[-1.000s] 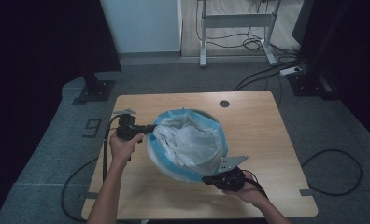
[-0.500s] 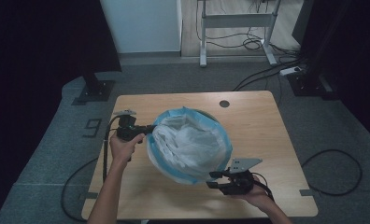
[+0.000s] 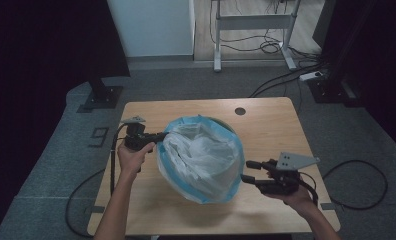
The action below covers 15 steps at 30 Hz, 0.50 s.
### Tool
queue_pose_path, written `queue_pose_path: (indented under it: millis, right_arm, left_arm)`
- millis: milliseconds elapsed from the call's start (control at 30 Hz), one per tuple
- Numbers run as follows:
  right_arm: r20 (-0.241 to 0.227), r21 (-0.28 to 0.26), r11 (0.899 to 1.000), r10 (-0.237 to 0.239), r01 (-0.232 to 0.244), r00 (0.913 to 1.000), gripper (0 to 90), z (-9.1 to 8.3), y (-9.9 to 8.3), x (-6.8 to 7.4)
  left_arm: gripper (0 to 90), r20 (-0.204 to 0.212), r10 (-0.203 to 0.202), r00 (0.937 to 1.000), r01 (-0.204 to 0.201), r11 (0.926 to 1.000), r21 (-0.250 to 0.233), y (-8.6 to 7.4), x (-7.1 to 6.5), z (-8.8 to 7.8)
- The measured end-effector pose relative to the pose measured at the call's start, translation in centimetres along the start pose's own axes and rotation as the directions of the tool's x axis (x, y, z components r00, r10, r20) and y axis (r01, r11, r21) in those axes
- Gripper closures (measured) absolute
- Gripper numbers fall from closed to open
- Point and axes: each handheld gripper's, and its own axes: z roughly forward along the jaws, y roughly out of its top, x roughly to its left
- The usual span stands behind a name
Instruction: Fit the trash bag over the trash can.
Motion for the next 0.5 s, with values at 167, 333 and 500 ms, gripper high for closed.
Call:
queue_pose_path:
  millis: [167,333,500]
  right_arm:
    - [0.023,-0.002,1.000,-0.010,0.010,0.9997,46.6,1.5,3.3,-2.1]
    - [0.036,0.030,0.999,-0.011,0.010,0.9993,45.9,3.9,5.4,-4.0]
    - [0.040,0.065,0.998,0.010,-0.012,0.9992,45.5,5.9,6.7,-6.0]
  left_arm:
    - [89.3,0.001,0.001,1.0000,-0.001,1.0000,0.002,0.1,0.0,0.2]
    - [89.3,0.005,0.000,1.0000,0.000,1.0000,-0.004,0.2,-0.1,0.2]
    - [89.3,0.012,0.000,0.9999,0.000,1.0000,-0.005,0.2,-0.1,0.4]
